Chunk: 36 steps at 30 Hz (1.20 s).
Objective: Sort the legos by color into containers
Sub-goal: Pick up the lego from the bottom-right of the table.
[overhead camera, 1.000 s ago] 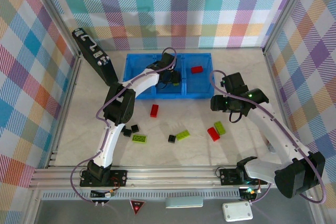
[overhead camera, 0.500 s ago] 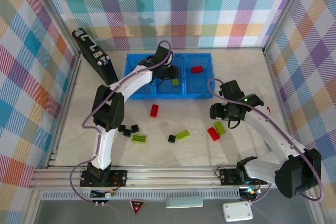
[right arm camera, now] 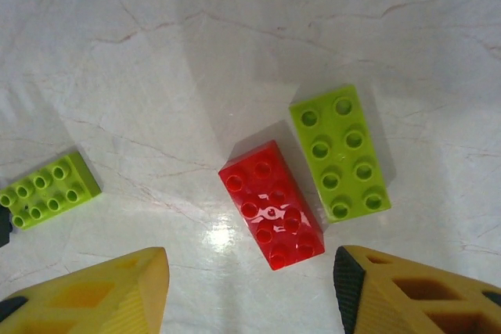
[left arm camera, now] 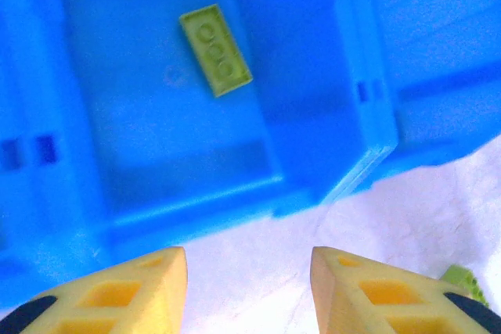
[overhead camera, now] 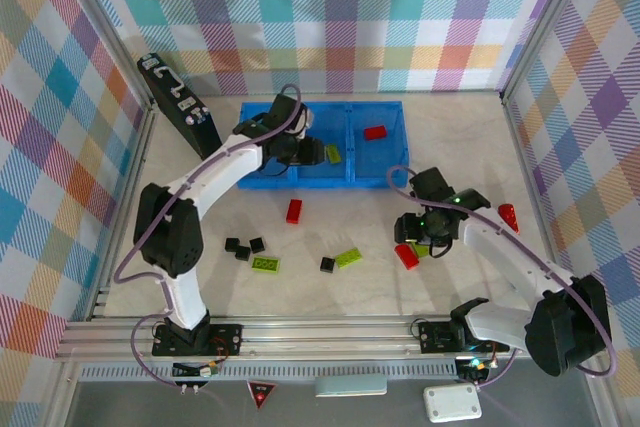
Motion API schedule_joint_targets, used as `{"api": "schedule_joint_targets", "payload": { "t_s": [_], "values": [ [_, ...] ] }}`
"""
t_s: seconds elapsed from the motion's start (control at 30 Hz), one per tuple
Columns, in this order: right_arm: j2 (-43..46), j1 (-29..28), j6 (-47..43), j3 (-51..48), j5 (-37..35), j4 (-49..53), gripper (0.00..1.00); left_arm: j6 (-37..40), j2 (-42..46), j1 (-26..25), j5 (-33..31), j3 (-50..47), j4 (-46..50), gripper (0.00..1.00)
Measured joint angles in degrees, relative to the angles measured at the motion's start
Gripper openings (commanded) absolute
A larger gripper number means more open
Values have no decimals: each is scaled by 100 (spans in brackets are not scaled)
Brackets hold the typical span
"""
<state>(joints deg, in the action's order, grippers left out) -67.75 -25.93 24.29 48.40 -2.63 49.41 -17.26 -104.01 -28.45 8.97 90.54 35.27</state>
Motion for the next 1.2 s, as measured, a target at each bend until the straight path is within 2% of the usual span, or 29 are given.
{"api": "schedule_joint_targets", "payload": {
  "t_s": [0.27,0.53,0.9,1.2],
  "values": [
    [-448,-76,79,-87,122,-352,59,455,1189,636,-2,-570,686,48],
    [-824,-76,79,-192,125,-619,58,1132,1989,1193,-20,-831,1311,49],
    [-1108,-157,101,-337,149,-780,56,1578,2518,1423,-131,-2146,929,49],
    [-1318,-243,192,-341,125,-811,55,1738,2769,1513,-120,-2378,535,51]
  ]
}}
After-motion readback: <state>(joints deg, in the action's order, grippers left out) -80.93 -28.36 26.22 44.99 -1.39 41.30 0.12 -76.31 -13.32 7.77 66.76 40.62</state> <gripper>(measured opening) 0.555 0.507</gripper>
